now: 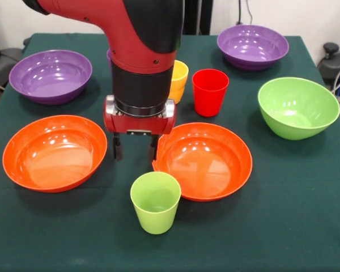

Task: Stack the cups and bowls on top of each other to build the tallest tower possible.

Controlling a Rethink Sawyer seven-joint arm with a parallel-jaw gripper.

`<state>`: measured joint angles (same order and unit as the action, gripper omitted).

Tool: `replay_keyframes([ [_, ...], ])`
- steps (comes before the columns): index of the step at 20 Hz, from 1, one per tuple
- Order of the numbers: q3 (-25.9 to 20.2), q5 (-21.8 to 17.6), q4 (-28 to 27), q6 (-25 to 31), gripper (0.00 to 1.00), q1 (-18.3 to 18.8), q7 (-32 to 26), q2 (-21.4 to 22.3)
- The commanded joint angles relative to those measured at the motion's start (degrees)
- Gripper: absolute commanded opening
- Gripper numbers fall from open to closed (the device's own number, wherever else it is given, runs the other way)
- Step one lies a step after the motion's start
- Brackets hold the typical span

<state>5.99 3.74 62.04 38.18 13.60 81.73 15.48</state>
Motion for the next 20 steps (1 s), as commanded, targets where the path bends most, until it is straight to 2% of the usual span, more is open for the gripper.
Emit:
replay_keyframes([
  [1, -6.20, -0.60, 5.60, -4.22, 1.00, 1.64, 6.07, -2.51],
  [6, -6.67, -1.43, 7.05, -5.26, 1.00, 2.29, 5.18, -3.46],
  [12, -6.74, -0.91, 4.08, -3.50, 1.00, 1.73, 5.19, -5.14],
  [20, -7.97, -0.81, 6.28, -4.30, 1.00, 1.79, 4.49, -4.10],
])
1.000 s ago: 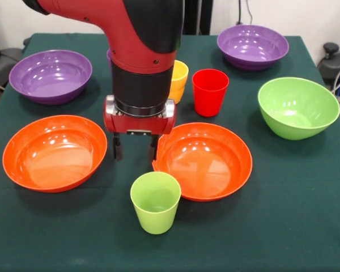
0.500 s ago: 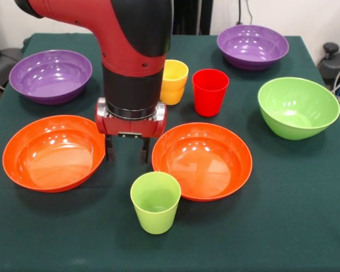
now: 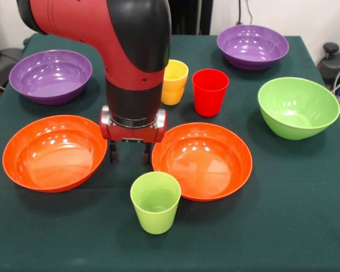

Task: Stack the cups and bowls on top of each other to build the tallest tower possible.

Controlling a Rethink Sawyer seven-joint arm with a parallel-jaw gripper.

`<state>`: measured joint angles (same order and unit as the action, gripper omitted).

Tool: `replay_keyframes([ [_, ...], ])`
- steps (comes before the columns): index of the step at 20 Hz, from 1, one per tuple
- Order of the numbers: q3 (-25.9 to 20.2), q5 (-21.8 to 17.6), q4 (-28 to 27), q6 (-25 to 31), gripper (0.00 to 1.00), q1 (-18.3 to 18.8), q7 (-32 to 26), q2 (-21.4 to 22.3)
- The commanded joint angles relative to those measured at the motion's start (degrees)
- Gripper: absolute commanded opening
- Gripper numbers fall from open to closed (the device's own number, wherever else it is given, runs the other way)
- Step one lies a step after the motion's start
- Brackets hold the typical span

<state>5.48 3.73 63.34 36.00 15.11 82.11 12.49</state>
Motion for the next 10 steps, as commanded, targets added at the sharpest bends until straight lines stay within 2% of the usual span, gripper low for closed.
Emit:
replay_keyframes([
  [1, -7.63, -0.79, 5.04, -2.31, 1.00, 0.26, 4.02, -1.05],
  [10, -7.58, -1.19, 6.53, -2.34, 1.00, -0.15, 3.71, 0.83],
])
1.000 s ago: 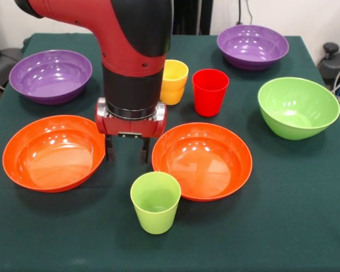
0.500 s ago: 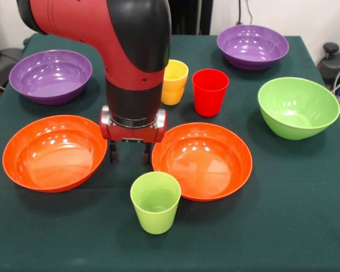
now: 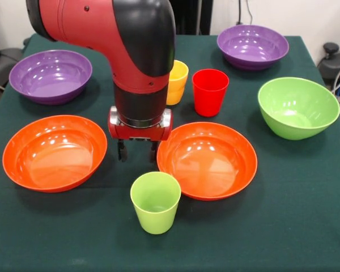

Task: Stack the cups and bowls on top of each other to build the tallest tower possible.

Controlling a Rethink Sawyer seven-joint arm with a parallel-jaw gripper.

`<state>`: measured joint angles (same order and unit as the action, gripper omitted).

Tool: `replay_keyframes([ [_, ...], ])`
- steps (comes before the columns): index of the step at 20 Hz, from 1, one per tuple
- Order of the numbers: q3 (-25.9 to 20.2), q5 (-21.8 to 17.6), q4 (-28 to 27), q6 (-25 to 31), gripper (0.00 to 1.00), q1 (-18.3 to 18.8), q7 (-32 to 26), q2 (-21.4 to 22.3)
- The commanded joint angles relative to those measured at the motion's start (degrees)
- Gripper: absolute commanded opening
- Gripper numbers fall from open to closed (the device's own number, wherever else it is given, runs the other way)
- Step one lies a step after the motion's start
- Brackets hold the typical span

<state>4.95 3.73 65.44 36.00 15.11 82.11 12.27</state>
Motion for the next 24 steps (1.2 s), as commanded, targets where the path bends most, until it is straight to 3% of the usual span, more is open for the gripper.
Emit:
replay_keyframes([
  [1, -7.12, -1.19, 3.85, -1.96, 1.00, -0.11, 3.43, 0.76],
  [17, -5.35, -1.59, -1.90, 5.17, 1.00, -1.42, 1.96, 1.55],
  [24, -4.46, -2.27, -2.02, 5.31, 1.00, -1.87, 1.94, 2.12],
])
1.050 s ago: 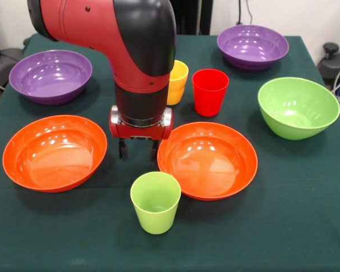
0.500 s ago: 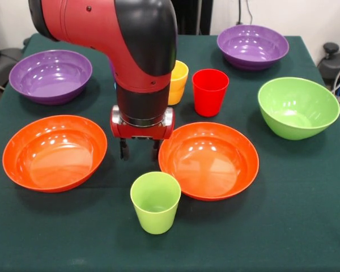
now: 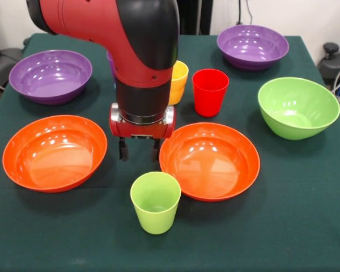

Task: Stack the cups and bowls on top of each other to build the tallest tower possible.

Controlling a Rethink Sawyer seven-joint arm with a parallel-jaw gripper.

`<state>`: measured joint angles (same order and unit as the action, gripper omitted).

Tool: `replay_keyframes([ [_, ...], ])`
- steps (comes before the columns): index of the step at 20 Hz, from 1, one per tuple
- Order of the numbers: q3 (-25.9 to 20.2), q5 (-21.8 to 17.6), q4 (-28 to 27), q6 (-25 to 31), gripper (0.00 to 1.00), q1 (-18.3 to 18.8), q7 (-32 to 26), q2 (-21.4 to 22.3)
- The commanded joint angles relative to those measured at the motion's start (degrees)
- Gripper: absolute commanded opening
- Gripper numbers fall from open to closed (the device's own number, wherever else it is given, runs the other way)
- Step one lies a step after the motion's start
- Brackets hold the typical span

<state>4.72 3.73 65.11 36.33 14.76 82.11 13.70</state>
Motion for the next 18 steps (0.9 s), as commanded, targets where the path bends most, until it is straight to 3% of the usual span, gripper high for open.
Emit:
replay_keyframes([
  [1, -4.03, -2.39, -1.52, 5.04, 1.00, -1.56, 1.94, 0.91],
  [12, -2.41, -3.18, 1.72, 5.14, 1.00, -3.23, 2.87, 4.17],
  [18, -4.53, -1.37, -0.08, 7.09, 1.00, -2.84, 2.43, 2.29],
])
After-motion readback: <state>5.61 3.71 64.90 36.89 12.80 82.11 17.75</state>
